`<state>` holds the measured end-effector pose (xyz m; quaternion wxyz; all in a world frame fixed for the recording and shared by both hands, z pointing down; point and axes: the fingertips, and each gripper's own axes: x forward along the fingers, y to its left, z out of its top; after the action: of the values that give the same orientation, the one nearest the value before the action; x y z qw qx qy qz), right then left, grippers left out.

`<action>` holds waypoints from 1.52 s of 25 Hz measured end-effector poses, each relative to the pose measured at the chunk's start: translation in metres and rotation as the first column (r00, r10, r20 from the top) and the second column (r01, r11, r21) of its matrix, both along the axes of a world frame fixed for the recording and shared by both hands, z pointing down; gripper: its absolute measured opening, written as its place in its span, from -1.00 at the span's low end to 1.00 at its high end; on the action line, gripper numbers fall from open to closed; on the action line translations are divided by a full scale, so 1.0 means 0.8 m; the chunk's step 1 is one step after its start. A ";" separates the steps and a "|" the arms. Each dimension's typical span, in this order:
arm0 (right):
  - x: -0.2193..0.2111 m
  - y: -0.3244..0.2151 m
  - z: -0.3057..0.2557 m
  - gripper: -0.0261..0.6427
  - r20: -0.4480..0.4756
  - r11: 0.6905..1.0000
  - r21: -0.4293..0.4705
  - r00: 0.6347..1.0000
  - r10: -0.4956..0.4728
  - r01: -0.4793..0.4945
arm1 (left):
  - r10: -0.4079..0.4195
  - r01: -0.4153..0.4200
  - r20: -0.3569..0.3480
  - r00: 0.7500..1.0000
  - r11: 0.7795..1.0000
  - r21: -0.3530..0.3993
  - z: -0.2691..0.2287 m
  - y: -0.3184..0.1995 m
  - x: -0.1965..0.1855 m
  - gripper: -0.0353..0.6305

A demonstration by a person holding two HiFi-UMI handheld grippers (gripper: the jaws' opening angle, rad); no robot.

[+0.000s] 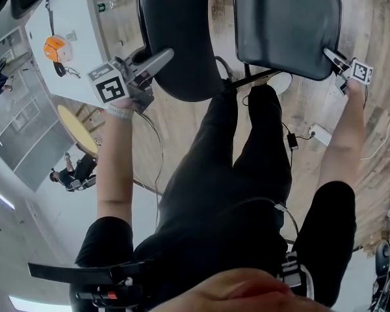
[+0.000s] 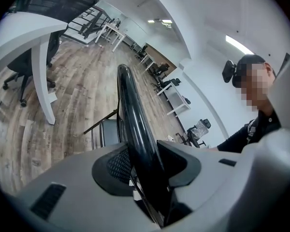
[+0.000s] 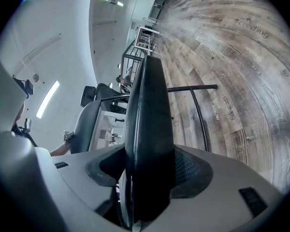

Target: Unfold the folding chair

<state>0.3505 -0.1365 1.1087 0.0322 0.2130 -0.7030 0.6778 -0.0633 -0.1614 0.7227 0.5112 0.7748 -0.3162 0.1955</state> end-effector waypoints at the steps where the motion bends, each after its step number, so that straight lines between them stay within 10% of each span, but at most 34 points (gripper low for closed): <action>1: -0.007 -0.002 -0.006 -0.18 0.050 1.000 0.004 0.999 0.015 -0.015 | -0.003 0.003 -0.002 1.000 1.000 0.001 0.000 -0.001 0.002 -0.47; 6: 0.004 -0.003 -0.002 -0.16 -0.037 0.999 0.034 0.999 0.011 -0.010 | -0.032 0.032 0.003 0.999 0.999 0.014 -0.001 -0.003 0.002 -0.47; 17: 0.040 -0.038 -0.137 0.02 -0.388 0.924 0.374 0.892 0.231 -0.077 | -0.183 0.091 0.285 0.941 0.947 0.309 -0.073 0.002 -0.062 -0.11; 23: -0.039 -0.024 -0.340 0.02 -0.372 0.835 0.547 0.911 0.178 0.060 | -0.116 0.027 0.199 0.973 0.916 0.401 -0.149 0.030 -0.025 -0.11; 28: -0.125 0.034 -0.513 0.02 -0.336 0.751 0.655 0.921 0.197 0.078 | -0.041 0.047 -0.022 0.999 0.915 0.402 -0.212 0.070 0.015 -0.11; 38: -0.242 0.147 -0.793 0.00 -0.283 0.538 0.836 0.922 0.265 0.102 | 0.247 -0.119 -0.171 0.954 0.832 0.541 -0.333 0.165 0.104 -0.11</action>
<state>0.1571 -0.0187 0.4743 0.0285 0.3611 -0.9094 0.2046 0.0200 -0.0296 0.4566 0.2924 0.9291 -0.2192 0.0575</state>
